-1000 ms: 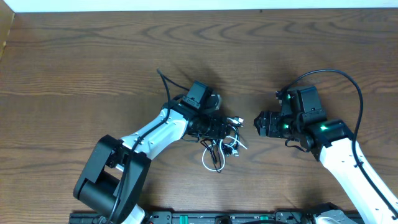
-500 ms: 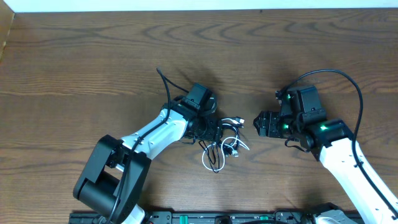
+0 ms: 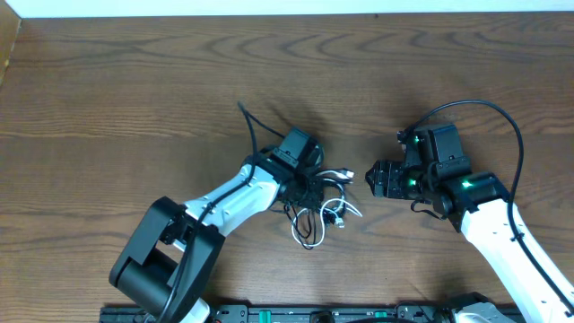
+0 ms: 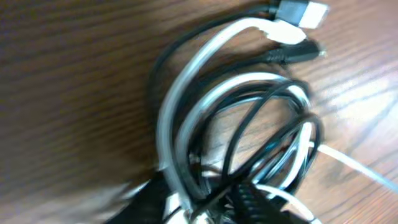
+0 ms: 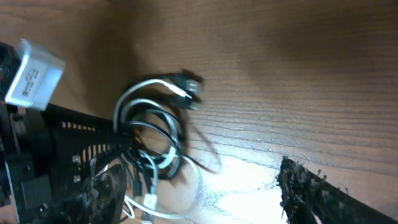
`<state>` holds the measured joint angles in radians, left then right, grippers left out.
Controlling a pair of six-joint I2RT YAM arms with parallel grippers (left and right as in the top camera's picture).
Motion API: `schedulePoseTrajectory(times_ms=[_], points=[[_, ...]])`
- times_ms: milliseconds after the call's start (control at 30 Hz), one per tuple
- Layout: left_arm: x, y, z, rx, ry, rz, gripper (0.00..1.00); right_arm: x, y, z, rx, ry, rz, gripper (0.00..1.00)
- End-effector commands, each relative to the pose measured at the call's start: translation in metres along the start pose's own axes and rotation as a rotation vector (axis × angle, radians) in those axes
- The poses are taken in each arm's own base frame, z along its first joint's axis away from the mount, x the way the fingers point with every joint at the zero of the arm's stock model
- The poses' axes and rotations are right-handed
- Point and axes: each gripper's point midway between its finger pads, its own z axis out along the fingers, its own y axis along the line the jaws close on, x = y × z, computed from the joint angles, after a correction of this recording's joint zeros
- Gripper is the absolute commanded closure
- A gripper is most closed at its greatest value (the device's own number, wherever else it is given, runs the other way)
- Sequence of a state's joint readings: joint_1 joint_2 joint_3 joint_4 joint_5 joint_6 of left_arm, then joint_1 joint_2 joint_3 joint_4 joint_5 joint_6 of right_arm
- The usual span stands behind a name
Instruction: Untangle cables
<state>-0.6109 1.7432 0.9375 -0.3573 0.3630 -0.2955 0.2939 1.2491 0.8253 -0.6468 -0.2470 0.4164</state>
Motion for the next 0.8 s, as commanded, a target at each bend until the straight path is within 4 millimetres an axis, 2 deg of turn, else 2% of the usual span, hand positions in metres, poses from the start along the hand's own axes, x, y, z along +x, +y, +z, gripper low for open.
schedulePoseTrajectory(times_ms=[0, 33, 67, 200, 367, 533, 667, 767], points=[[-0.001, 0.002, 0.0, -0.009, -0.006, 0.005, 0.81, -0.002, 0.003, -0.002, -0.01, -0.003, -0.002, 0.25], [-0.005, 0.002, -0.002, -0.006, -0.013, 0.002, 0.9, -0.001, 0.003, -0.002, -0.008, -0.001, -0.001, 0.25], [-0.007, 0.002, -0.003, -0.002, -0.018, -0.001, 0.92, -0.001, 0.003, -0.002, -0.008, 0.0, -0.001, 0.25], [-0.024, -0.011, -0.02, 0.089, -0.054, -0.012, 0.93, 0.0, 0.002, -0.002, -0.005, 0.006, -0.015, 0.24], [-0.039, -0.028, -0.056, 0.246, -0.104, -0.067, 0.93, 0.0, 0.0, -0.002, 0.003, 0.002, -0.014, 0.21], [-0.043, -0.05, -0.092, 0.402, -0.139, -0.045, 0.93, -0.002, 0.0, -0.002, 0.005, -0.007, -0.016, 0.17], [-0.04, -0.064, -0.108, 0.478, -0.144, -0.017, 0.92, -0.003, 0.008, -0.002, -0.037, -0.004, -0.021, 0.1], [-0.037, -0.075, -0.115, 0.548, -0.128, 0.003, 0.93, -0.002, 0.019, -0.003, -0.1, 0.006, -0.058, 0.09]])
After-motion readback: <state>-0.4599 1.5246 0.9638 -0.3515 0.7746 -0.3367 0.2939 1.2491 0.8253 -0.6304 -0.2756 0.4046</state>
